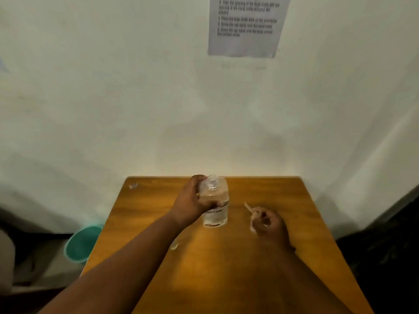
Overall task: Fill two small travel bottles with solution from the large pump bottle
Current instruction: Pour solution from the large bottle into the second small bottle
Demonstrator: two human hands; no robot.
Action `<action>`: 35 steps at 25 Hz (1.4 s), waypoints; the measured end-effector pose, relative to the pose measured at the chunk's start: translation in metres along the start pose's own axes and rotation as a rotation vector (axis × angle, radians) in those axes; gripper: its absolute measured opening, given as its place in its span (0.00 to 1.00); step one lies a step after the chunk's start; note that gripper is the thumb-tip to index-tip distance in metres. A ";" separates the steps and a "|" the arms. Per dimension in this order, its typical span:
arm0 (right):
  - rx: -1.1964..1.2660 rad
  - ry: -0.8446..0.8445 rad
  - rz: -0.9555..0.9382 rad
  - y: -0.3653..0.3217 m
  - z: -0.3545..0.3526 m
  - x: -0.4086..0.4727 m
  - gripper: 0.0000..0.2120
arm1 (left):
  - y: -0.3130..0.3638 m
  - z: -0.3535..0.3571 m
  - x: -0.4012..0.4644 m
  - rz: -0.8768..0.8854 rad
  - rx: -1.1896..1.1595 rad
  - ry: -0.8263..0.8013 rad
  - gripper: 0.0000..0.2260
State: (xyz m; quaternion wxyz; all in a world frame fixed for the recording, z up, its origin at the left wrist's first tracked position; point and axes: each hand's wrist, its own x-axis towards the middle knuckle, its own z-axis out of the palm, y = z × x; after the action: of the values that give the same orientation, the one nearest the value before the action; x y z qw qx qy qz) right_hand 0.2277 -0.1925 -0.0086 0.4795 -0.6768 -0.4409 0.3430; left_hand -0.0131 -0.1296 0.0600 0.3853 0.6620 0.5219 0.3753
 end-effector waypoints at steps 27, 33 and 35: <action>0.187 -0.310 -0.763 -0.401 0.031 -0.189 0.16 | 0.260 -0.266 -0.165 0.618 0.778 0.635 0.36; 0.211 -0.326 -0.754 -0.404 0.030 -0.195 0.16 | 0.264 -0.268 -0.170 0.670 0.855 0.680 0.35; 0.210 -0.331 -0.747 -0.404 0.028 -0.197 0.16 | 0.265 -0.268 -0.170 0.694 0.873 0.688 0.35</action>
State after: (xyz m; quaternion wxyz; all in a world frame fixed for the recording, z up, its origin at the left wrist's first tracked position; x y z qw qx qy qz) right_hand 0.0201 -0.3039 0.3758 0.5599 -0.3537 -0.6896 0.2929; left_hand -0.1767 -0.3065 0.3959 -0.2516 0.7297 0.4757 0.4218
